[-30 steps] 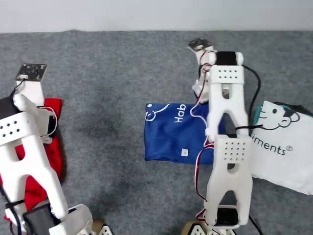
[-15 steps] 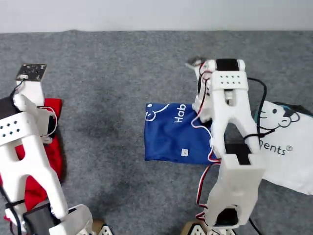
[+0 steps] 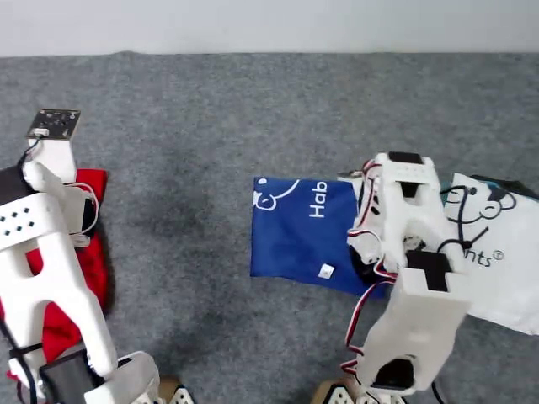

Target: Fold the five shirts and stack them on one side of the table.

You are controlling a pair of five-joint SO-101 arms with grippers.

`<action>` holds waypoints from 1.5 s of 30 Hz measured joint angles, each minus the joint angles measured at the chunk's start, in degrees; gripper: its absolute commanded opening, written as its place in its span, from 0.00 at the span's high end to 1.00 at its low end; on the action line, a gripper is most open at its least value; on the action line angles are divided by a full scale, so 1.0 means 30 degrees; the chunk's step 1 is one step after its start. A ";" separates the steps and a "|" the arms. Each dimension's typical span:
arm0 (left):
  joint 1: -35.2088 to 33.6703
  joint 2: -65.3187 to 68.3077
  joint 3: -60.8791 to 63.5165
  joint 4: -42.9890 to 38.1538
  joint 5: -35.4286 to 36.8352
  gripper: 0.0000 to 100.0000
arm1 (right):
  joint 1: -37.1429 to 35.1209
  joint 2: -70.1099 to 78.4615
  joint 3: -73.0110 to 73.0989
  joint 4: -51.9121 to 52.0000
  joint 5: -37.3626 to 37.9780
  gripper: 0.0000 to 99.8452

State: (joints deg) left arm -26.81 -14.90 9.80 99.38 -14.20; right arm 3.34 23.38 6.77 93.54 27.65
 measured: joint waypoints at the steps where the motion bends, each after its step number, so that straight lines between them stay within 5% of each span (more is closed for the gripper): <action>1: 0.0000 0.0000 0.0000 0.0000 0.0000 1.00 | 0.0117 -0.0059 0.0029 0.0000 0.0059 0.99; 12: 0.0000 0.0000 0.0000 0.0000 0.0000 1.00 | -0.1201 -0.3370 -0.1993 -0.0322 0.0000 0.99; 24: 0.0000 0.0000 0.0088 0.0000 0.0000 1.00 | -0.0821 -0.2579 -0.3018 -0.5949 -0.3165 0.99; 35: 0.0000 0.0000 0.0088 0.0000 0.0000 1.00 | -0.0703 0.0967 -0.2989 -1.0579 -0.3429 0.99; 45: 0.0000 0.0000 0.0088 0.0000 0.0000 1.00 | -0.1289 0.0791 -0.7502 -0.3956 -0.3429 0.95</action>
State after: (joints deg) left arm -26.81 -14.90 10.07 99.38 -14.20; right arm -0.53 25.76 -15.74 81.67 17.36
